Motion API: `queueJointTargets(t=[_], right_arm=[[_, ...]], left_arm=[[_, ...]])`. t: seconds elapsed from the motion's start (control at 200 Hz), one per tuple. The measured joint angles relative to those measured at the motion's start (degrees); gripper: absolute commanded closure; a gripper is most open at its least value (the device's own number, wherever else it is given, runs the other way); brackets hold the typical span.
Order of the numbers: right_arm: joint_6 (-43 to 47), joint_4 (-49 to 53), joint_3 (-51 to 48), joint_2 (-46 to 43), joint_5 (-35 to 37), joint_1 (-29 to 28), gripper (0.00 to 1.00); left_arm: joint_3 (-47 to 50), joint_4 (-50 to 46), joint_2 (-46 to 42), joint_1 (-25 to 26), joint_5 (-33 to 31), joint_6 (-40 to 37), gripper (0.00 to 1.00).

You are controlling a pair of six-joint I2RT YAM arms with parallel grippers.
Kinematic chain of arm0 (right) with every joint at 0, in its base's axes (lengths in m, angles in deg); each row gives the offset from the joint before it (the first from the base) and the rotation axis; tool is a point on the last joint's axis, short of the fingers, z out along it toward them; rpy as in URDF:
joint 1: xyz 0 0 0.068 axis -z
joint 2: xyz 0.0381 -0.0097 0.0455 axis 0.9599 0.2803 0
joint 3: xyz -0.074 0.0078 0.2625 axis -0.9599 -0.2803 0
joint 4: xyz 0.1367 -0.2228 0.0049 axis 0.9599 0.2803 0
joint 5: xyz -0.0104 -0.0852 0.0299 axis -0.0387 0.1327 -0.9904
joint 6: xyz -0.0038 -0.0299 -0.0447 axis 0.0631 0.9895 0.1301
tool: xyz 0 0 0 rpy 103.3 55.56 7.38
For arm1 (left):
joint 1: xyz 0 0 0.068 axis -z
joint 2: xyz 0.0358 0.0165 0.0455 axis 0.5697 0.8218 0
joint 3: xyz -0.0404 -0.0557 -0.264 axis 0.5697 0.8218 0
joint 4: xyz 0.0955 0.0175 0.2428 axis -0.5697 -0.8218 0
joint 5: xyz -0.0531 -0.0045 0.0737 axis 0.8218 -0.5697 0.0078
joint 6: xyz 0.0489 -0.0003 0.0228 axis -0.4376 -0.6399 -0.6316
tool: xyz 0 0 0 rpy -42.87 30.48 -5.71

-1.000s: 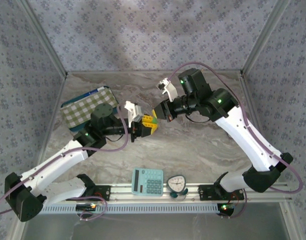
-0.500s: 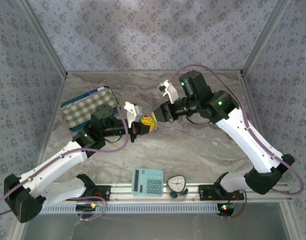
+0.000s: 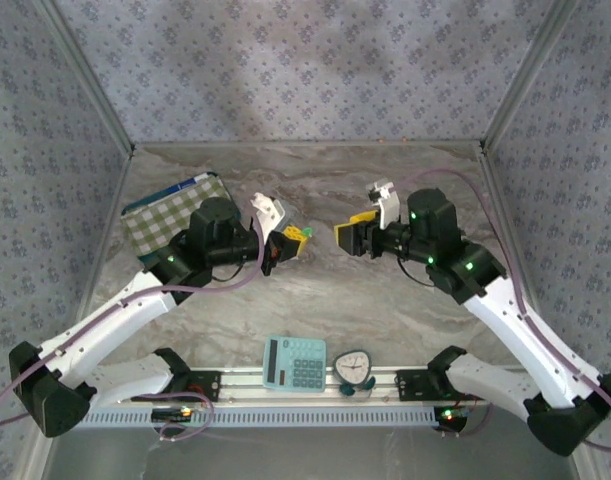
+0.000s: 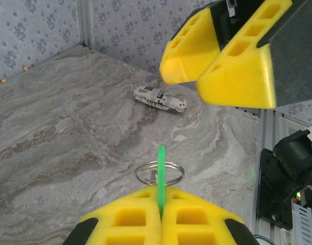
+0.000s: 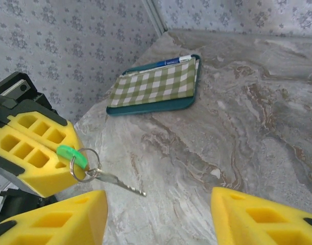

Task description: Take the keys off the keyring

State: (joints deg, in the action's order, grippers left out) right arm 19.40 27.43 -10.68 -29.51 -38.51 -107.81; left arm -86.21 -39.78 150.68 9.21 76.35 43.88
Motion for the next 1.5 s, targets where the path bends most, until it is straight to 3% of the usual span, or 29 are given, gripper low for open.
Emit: queueJointTargets(t=[0.05,0.095,0.32,0.61,0.8,0.965,1.174,1.254,1.439,1.504], right_arm=[[-0.4,-2.5,-2.4,-1.4,-0.5,1.0,0.09],[-0.5,-4.9,-4.5,-2.5,-1.6,2.1,0.01],[-5.3,-17.6,-12.4,-4.7,-12.1,8.7,0.00],[-10.9,-29.7,-14.2,-2.9,-27.6,8.0,0.32],[-9.5,-28.7,-13.3,-2.4,-31.3,3.6,0.33],[-7.7,-28.2,-11.9,-2.5,-33.3,1.7,0.50],[-4.6,-24.8,-8.9,-3.5,-35.7,-1.9,0.55],[-2.6,-21.9,-7.2,-3.6,-35.3,-2.9,0.49],[-2.3,-20.7,-7.9,-6.3,-30.5,-0.1,0.44],[-3.1,-21.3,-9.0,-7.8,-28.7,1.5,0.50]], left_arm=[[0.0,-0.2,0.1,0.0,0.7,0.2,1.00],[-0.2,-0.4,0.3,-0.1,1.7,0.4,1.00],[-1.9,-0.3,2.0,-0.6,9.4,1.2,1.00],[-5.2,1.0,3.0,-1.6,16.2,1.3,1.00],[-5.7,2.4,3.3,-1.9,17.2,1.7,1.00],[-5.8,2.5,3.4,-1.9,17.1,1.7,1.00],[-5.8,2.5,3.4,-1.9,16.5,1.7,1.00],[-5.8,2.5,3.3,-1.9,16.5,1.7,1.00],[-5.8,3.3,3.1,-1.9,16.5,1.7,1.00],[-5.8,3.6,3.0,-2.0,16.8,1.7,1.00]])
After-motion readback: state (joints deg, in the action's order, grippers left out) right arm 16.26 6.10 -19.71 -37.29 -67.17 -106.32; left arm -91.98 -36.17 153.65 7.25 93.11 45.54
